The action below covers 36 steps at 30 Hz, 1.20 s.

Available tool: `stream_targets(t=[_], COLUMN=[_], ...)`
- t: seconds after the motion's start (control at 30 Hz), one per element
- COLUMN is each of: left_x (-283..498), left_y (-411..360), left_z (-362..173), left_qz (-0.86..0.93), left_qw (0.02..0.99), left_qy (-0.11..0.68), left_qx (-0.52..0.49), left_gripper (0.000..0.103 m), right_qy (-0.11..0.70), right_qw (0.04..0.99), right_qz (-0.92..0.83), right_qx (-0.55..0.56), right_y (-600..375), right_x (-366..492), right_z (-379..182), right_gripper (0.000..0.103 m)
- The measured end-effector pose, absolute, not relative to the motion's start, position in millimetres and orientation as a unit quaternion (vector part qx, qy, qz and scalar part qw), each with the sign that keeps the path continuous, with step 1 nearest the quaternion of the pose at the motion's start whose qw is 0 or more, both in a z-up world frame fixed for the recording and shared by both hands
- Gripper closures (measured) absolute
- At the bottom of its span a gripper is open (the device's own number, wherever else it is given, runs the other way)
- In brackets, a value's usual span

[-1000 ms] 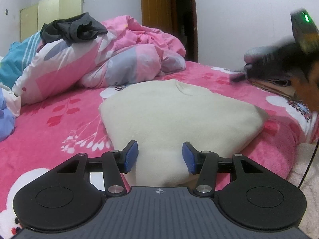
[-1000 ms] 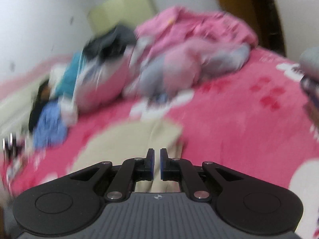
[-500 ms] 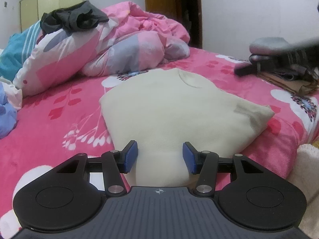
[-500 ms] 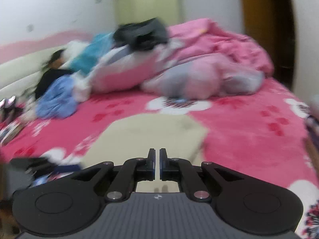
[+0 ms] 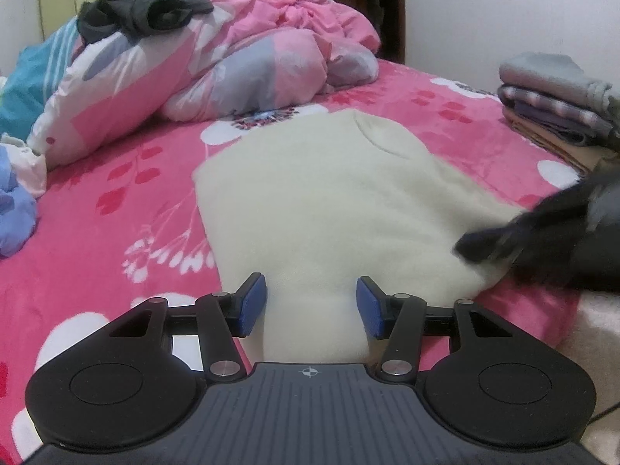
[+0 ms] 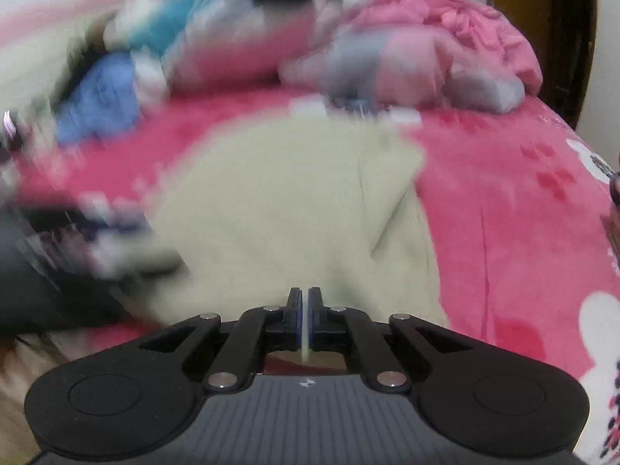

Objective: Fold clothes

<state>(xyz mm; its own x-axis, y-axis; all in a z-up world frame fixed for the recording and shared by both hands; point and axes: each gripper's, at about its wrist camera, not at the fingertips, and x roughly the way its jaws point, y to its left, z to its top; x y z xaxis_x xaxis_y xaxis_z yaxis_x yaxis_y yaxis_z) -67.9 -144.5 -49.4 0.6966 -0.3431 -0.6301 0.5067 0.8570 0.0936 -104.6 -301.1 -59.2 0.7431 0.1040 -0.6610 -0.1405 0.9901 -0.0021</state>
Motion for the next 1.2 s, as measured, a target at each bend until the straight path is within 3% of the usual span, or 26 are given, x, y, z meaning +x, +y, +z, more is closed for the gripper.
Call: stream_targets(t=[0.47,0.57,0.77,0.93,1.07,1.2], left_x=[-66,-64,-64,-64,-64,-64], left_y=[-151,-149,-151,-150,-149,-149], left_z=[-46,-46,-47,-46,-46,-46], left_qz=[-0.213,-0.214,-0.216,-0.214,-0.215,-0.219], left_qw=[0.908,0.907,0.906,0.906,0.906,0.905], left_qy=[0.327,0.332,0.331,0.332,0.333,0.333], left_qx=[0.150,0.146,0.152,0.151,0.150,0.151], left_gripper=[0.051,0.051,0.051,0.050,0.050,0.050], right_qy=[0.385,0.346,0.362,0.377,0.335,0.356], right_qw=[0.920,0.936,0.929,0.924,0.939,0.933], right_qz=[0.067,0.063,0.075,0.062,0.063,0.049], right_qx=[0.033,0.027,0.018,0.023,0.046,0.029], right_y=[-314,-313,-311,-311,-316,-320], right_x=[-71,-68,-53,-48,-45,-32], right_z=[-35,-14,-60,-37,-14,-44], right_gripper=[0.103,0.102,0.103,0.102,0.102,0.103])
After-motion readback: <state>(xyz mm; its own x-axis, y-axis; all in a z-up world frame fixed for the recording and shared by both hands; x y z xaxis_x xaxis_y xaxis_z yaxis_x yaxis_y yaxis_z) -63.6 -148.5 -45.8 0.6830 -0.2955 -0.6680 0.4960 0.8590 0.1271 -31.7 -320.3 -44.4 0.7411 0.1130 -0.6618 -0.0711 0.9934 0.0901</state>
